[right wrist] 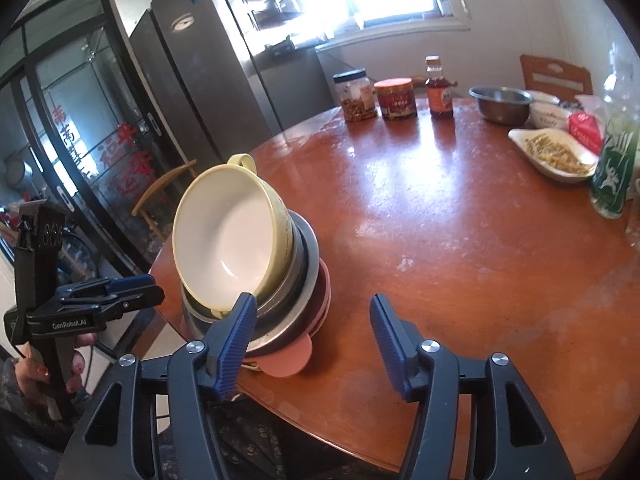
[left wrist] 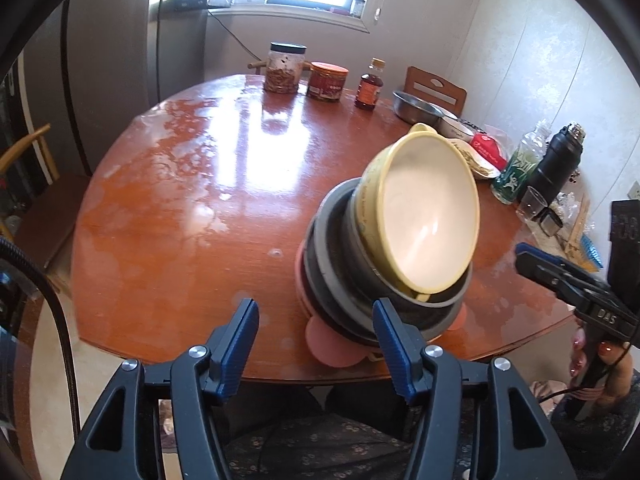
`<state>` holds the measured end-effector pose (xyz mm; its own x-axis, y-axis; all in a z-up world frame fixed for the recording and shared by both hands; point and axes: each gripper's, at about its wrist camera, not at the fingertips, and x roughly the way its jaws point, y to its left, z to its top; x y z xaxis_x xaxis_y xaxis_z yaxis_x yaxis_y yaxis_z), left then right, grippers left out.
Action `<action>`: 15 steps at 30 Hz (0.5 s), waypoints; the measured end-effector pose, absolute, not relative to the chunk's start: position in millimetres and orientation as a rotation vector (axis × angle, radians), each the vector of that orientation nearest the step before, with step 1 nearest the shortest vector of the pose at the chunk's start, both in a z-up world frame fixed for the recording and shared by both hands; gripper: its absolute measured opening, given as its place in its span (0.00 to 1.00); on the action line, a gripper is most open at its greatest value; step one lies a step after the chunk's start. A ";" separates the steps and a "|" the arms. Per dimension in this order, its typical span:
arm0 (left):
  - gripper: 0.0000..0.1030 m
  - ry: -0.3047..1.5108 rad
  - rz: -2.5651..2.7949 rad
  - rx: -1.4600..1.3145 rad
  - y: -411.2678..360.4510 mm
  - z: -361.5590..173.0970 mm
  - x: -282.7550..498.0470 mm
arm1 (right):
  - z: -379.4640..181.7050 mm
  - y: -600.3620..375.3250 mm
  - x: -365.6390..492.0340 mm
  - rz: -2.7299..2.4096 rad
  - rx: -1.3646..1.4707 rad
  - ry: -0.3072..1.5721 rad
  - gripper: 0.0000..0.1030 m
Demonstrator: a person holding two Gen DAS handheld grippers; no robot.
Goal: Organize plates and bowls
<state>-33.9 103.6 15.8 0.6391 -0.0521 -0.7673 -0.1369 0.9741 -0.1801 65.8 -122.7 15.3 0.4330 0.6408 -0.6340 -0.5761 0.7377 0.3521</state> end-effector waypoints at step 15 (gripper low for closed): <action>0.58 0.913 0.119 -0.249 129.7 -8.1 -35.2 | -2.5 -118.8 49.7 0.699 0.007 0.851 0.64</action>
